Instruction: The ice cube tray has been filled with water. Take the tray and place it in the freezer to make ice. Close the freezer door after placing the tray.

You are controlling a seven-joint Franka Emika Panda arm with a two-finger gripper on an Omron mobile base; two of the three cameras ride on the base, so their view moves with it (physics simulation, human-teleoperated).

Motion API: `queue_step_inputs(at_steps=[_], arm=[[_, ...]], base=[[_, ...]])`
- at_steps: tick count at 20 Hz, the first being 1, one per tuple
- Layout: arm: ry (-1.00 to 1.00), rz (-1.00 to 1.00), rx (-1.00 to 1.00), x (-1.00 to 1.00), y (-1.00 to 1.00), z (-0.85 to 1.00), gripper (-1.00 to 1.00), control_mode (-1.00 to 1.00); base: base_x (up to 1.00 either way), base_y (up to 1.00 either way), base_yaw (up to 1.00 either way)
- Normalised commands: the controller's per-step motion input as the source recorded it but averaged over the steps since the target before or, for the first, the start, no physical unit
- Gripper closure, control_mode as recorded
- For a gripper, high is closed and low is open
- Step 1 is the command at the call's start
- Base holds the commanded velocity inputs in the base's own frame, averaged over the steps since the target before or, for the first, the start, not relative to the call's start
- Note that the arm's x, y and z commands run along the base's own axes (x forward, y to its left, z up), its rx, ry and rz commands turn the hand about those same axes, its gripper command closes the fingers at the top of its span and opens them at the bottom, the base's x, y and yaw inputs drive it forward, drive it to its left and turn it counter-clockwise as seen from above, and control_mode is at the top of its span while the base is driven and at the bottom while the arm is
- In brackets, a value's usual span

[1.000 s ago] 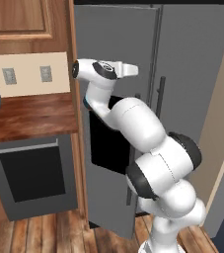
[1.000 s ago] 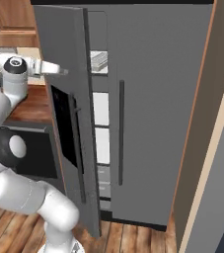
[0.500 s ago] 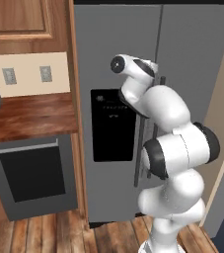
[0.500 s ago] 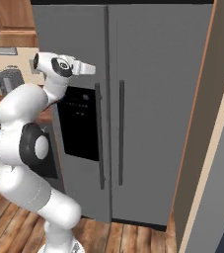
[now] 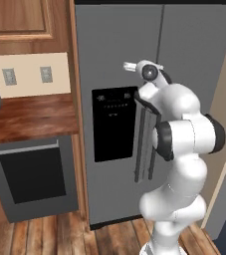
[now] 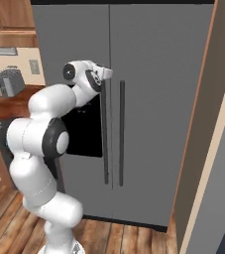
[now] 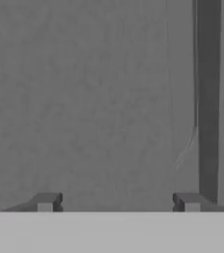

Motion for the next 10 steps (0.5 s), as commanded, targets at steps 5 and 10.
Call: queue_step_inputs(at_steps=[5,10], arm=[[-0.03,0.23,0.12,0.64,0.0,0.0,-1.0,-1.0],[0.0,0.15,0.1,0.46,0.0,0.0,-1.0,-1.0]], base=[[0.0,0.0,0.0],[0.0,0.0,0.0]])
